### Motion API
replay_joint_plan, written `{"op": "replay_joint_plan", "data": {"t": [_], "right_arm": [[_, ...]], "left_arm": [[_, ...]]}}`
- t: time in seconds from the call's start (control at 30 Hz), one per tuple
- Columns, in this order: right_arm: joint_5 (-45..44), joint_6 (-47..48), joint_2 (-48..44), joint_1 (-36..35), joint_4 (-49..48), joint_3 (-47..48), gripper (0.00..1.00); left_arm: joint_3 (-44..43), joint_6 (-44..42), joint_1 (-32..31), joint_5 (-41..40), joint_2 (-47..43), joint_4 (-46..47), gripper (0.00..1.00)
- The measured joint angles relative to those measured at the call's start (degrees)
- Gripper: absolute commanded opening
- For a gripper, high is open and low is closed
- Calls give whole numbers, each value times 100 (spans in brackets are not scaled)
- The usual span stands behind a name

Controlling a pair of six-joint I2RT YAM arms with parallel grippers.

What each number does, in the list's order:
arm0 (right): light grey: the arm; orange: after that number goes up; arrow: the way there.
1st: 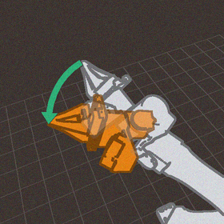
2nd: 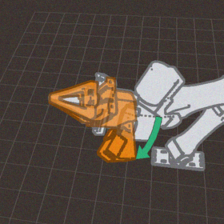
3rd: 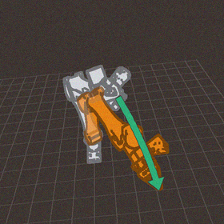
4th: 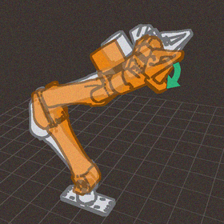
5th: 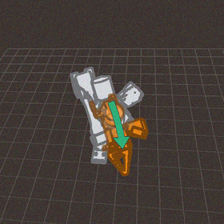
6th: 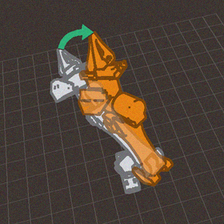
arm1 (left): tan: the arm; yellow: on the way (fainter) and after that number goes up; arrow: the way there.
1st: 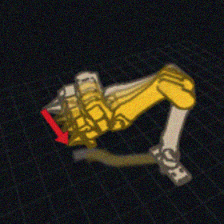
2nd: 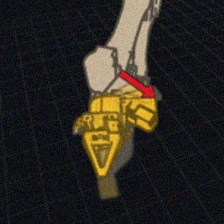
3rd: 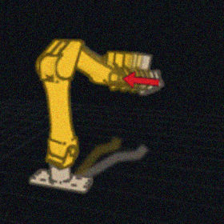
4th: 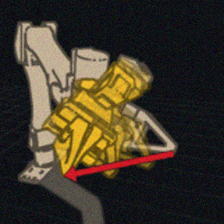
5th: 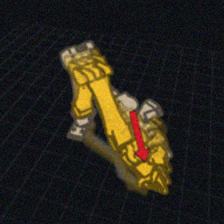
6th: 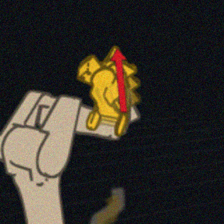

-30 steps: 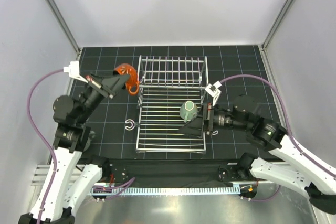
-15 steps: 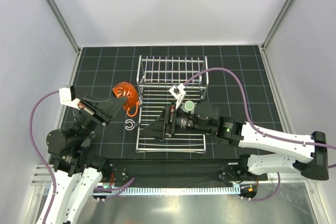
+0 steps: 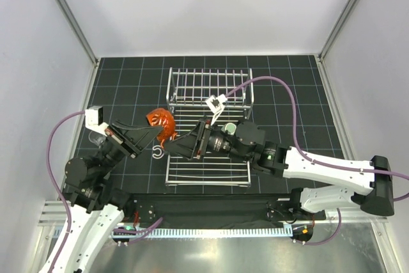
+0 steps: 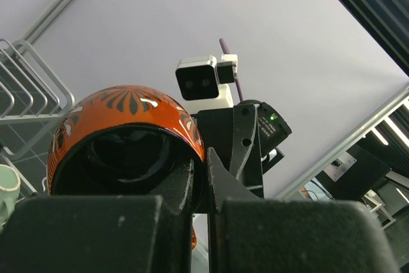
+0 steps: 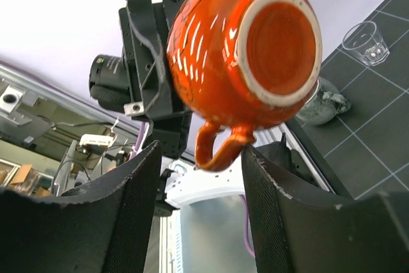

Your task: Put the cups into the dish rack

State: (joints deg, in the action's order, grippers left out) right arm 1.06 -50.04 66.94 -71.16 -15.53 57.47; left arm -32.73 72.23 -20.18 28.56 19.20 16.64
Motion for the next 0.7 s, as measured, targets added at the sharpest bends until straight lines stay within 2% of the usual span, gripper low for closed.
{"op": "replay_joint_plan", "data": {"t": [0.27, 0.37, 0.5, 0.57, 0.67, 0.7], "right_arm": [[-127, -262, 409, 0, -170, 85, 53], [-190, -352, 461, 0, -249, 83, 49], [-249, -463, 483, 0, -326, 83, 36], [-269, -551, 485, -13, -367, 83, 33], [-286, -671, 509, -35, -461, 72, 15], [-302, -730, 509, -35, -496, 66, 4]], "left_arm": [[120, 26, -17, 9, -118, 103, 0], [184, 87, -35, 2, -164, 179, 0], [262, 101, -37, -37, -238, 337, 0], [332, 103, -37, -76, -297, 426, 0], [402, 103, -33, -142, -361, 494, 0], [417, 111, -33, -173, -378, 514, 0]]}}
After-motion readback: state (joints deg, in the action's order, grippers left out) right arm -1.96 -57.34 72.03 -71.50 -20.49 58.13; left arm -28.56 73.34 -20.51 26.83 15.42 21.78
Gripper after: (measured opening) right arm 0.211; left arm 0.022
